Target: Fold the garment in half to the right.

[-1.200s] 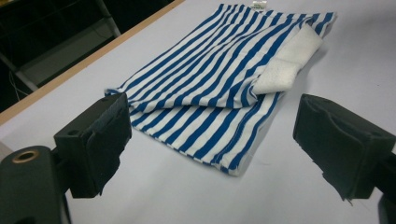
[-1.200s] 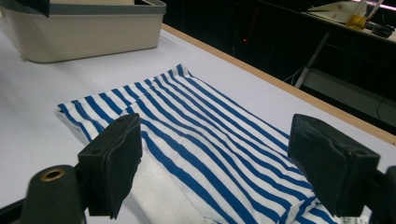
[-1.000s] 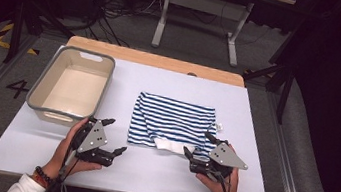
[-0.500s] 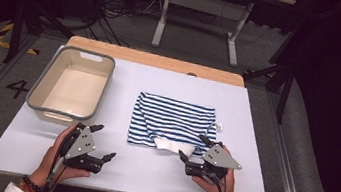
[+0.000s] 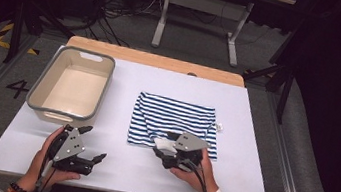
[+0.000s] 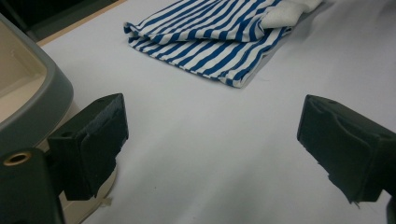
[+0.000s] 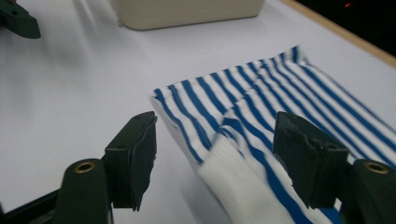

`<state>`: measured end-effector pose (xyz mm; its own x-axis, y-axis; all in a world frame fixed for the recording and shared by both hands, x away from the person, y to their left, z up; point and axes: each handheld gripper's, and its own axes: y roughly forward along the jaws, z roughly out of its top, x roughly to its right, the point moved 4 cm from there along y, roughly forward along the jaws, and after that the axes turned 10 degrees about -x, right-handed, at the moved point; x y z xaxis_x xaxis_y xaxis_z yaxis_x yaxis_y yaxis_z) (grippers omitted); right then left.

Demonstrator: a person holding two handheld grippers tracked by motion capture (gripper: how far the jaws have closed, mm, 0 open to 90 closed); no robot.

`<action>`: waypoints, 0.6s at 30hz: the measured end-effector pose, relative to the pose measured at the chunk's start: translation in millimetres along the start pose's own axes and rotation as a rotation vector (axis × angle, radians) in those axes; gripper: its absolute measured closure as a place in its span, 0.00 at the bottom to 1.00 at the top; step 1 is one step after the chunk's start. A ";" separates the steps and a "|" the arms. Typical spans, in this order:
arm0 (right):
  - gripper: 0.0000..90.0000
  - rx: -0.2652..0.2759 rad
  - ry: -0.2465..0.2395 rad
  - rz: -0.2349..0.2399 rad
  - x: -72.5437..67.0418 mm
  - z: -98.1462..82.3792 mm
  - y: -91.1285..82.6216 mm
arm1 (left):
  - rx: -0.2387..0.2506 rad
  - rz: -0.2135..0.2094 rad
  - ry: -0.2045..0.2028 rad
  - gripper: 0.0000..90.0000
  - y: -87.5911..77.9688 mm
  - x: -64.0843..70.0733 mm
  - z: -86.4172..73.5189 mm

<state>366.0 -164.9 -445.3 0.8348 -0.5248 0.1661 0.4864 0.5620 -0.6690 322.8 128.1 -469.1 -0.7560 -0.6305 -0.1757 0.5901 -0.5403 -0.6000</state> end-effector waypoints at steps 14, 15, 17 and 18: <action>0.35 -0.167 0.002 0.019 -6.6 9.1 69.7 | -0.001 -0.041 0.020 0.12 12.4 10.2 10.0; 0.36 -0.165 0.030 0.031 -5.1 8.4 72.5 | 0.002 -0.046 0.018 0.12 13.5 10.9 12.0; 0.37 -0.164 0.046 0.032 -3.4 8.2 72.8 | 0.007 -0.050 0.017 0.12 13.9 11.4 13.4; 0.41 -0.163 0.063 0.018 -1.2 7.6 72.4 | 0.012 -0.054 0.017 0.12 14.8 12.3 15.5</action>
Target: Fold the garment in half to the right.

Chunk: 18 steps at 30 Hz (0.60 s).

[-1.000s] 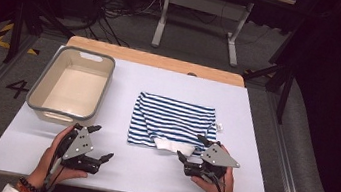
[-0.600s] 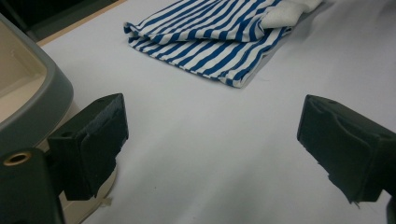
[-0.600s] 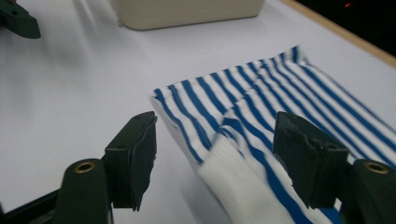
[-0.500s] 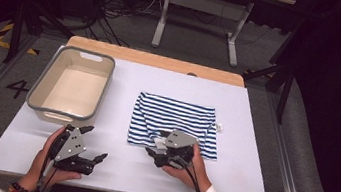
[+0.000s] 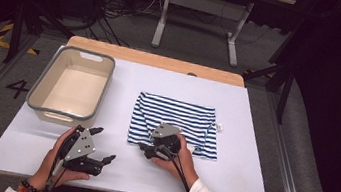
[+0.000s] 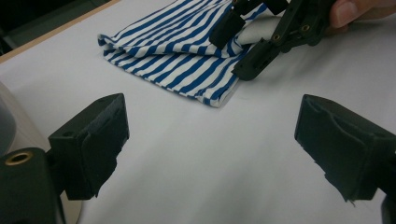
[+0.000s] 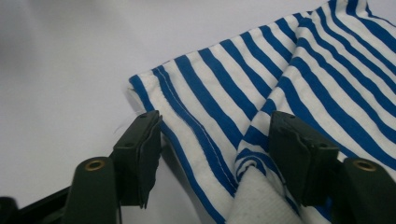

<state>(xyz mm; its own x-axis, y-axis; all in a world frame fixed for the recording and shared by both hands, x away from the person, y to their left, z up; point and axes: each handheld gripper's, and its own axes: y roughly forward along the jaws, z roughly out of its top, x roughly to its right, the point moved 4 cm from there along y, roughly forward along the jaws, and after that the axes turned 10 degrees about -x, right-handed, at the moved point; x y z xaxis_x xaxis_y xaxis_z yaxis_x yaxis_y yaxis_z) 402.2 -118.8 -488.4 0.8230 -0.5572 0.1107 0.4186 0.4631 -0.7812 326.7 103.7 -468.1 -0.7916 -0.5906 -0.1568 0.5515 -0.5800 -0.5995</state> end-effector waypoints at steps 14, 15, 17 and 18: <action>0.93 0.011 0.012 -0.043 1.1 -3.5 -2.6 | 0.031 0.017 -0.054 0.17 34.6 -10.7 45.4; 0.93 0.009 0.004 -0.052 -0.5 -3.5 -2.6 | 0.031 0.017 -0.054 0.17 34.6 -10.7 45.4; 0.94 0.012 -0.002 -0.061 -1.2 -3.8 -2.8 | 0.026 0.013 -0.075 0.17 50.2 -16.4 57.8; 0.94 0.014 0.004 -0.057 -1.0 -4.3 -3.2 | 0.011 0.017 -0.080 0.18 58.0 -19.0 62.4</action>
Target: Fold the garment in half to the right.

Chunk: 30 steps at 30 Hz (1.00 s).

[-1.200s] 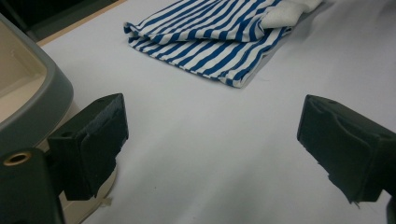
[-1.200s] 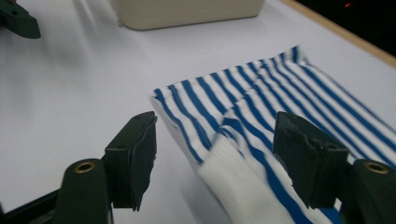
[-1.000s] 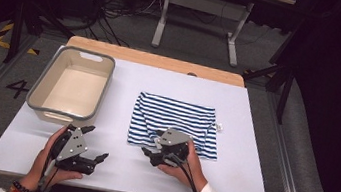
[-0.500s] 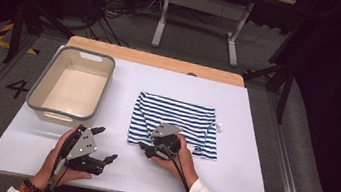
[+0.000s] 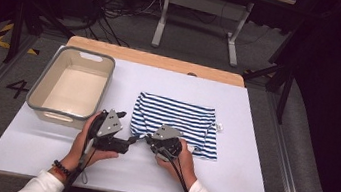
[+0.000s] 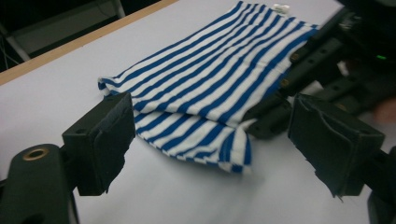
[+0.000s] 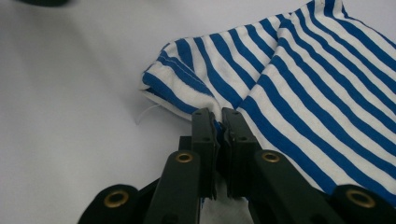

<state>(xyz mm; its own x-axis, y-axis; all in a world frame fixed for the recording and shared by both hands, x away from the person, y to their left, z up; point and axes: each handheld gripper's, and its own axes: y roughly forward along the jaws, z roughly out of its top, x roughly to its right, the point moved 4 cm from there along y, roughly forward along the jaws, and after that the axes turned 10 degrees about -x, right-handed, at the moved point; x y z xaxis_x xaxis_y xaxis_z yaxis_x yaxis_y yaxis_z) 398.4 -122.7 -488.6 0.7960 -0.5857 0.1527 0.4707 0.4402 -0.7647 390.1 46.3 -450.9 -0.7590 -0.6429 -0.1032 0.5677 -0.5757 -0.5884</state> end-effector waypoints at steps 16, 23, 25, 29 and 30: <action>0.46 0.010 -0.051 -0.120 0.7 1.5 0.1 | -0.115 0.083 -0.114 0.19 81.4 -50.0 36.3; 0.63 -0.003 -0.020 -0.033 6.4 5.0 5.0 | -0.190 0.118 -0.212 0.23 103.4 -75.8 32.1; 0.67 -0.008 -0.013 -0.020 6.8 5.7 5.6 | -0.210 0.137 -0.232 0.23 108.6 -81.4 30.7; 0.88 -0.004 -0.009 -0.005 4.7 6.8 6.1 | -0.259 0.142 -0.258 0.24 117.1 -86.8 27.7; 0.88 -0.007 -0.017 -0.016 3.8 7.1 6.2 | -0.268 0.141 -0.261 0.24 118.1 -88.2 28.1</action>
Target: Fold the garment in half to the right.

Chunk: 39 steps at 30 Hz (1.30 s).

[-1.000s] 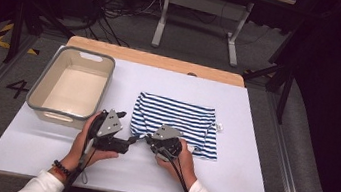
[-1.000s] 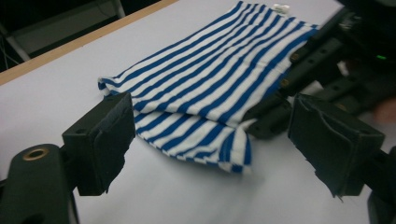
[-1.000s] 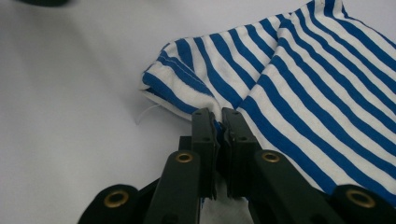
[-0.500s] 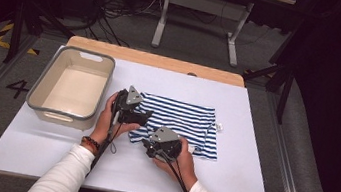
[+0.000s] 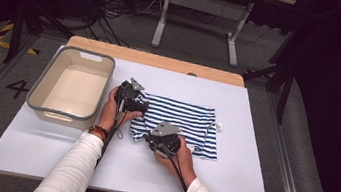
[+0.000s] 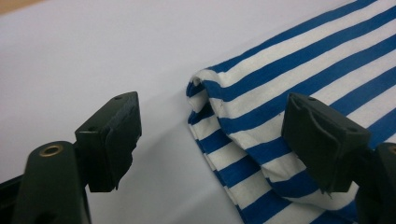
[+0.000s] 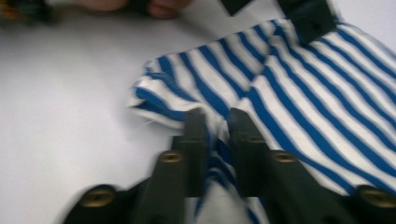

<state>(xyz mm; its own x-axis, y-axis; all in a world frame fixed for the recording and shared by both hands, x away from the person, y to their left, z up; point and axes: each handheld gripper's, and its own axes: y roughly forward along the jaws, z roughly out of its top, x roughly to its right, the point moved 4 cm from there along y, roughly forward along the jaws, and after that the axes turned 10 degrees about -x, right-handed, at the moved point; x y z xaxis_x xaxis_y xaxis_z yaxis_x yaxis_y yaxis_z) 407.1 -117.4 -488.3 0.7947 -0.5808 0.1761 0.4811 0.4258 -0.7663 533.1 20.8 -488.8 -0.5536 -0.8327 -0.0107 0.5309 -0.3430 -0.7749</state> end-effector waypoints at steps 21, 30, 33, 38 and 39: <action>0.97 0.046 -0.009 -0.016 -5.4 -2.0 -6.7 | -0.040 -0.071 0.020 0.96 -2.6 4.0 -0.1; 0.64 0.051 -0.017 -0.128 -0.8 -1.8 -9.8 | -0.023 -0.049 0.029 0.96 -7.6 5.3 -1.0; 0.59 0.035 0.001 -0.130 2.9 -2.5 -5.4 | -0.022 -0.051 0.036 0.96 -8.1 4.6 -2.1; 0.67 0.011 0.014 -0.076 4.7 -1.2 -0.5 | -0.018 -0.049 0.033 0.96 -9.2 5.0 -2.5; 0.71 0.010 0.017 -0.057 4.8 -0.6 0.2 | -0.016 -0.047 0.036 0.96 -9.3 5.0 -2.2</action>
<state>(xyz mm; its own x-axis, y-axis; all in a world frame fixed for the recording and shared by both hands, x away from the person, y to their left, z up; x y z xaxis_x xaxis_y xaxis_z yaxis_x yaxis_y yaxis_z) 410.8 -120.5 -487.9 0.7592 -0.6164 0.2090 0.5293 0.3980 -0.7493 524.0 20.9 -483.0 -0.6004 -0.7997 0.0036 0.4934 -0.3741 -0.7853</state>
